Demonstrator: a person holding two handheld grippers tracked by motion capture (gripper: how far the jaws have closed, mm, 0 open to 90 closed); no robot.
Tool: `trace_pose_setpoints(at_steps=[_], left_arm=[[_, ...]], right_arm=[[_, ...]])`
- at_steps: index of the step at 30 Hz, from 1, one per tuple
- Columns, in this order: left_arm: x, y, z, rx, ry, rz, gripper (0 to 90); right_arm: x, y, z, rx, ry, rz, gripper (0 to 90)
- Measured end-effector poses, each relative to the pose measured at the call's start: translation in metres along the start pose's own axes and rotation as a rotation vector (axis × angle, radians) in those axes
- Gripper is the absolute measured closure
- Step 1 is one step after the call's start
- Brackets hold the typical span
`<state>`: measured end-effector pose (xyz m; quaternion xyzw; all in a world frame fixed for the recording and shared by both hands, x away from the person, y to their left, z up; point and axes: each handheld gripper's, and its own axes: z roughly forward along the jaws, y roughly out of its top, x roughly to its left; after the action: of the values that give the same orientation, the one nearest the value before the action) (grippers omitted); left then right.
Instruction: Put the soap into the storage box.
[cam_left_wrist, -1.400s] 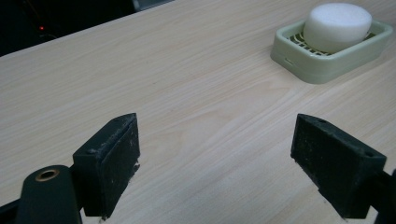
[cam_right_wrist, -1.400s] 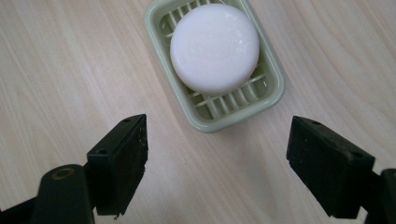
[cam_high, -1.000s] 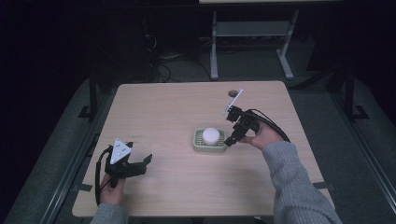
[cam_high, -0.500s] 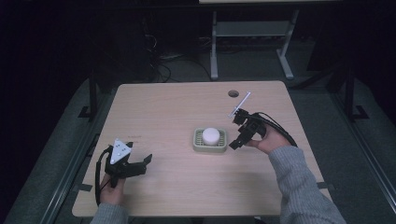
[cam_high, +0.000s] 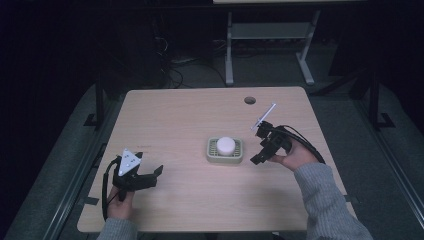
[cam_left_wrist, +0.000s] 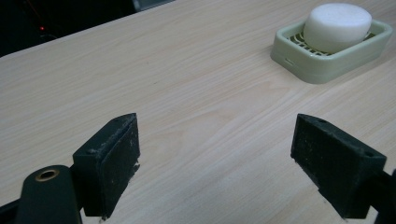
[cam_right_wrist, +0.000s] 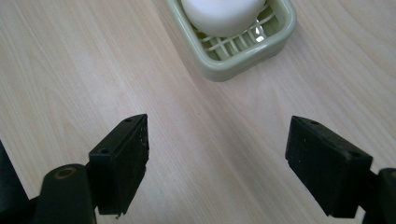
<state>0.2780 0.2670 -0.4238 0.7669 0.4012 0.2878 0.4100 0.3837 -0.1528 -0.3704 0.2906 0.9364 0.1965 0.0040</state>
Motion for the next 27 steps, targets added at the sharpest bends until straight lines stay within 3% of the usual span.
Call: trace_pose_setpoints(at_steps=[27], left_arm=[[0.001, 0.000, 0.000, 0.002, 0.002, -0.001, 15.2]], right_arm=[[0.002, -0.041, 0.001, -0.012, -0.002, 0.054, 21.0]])
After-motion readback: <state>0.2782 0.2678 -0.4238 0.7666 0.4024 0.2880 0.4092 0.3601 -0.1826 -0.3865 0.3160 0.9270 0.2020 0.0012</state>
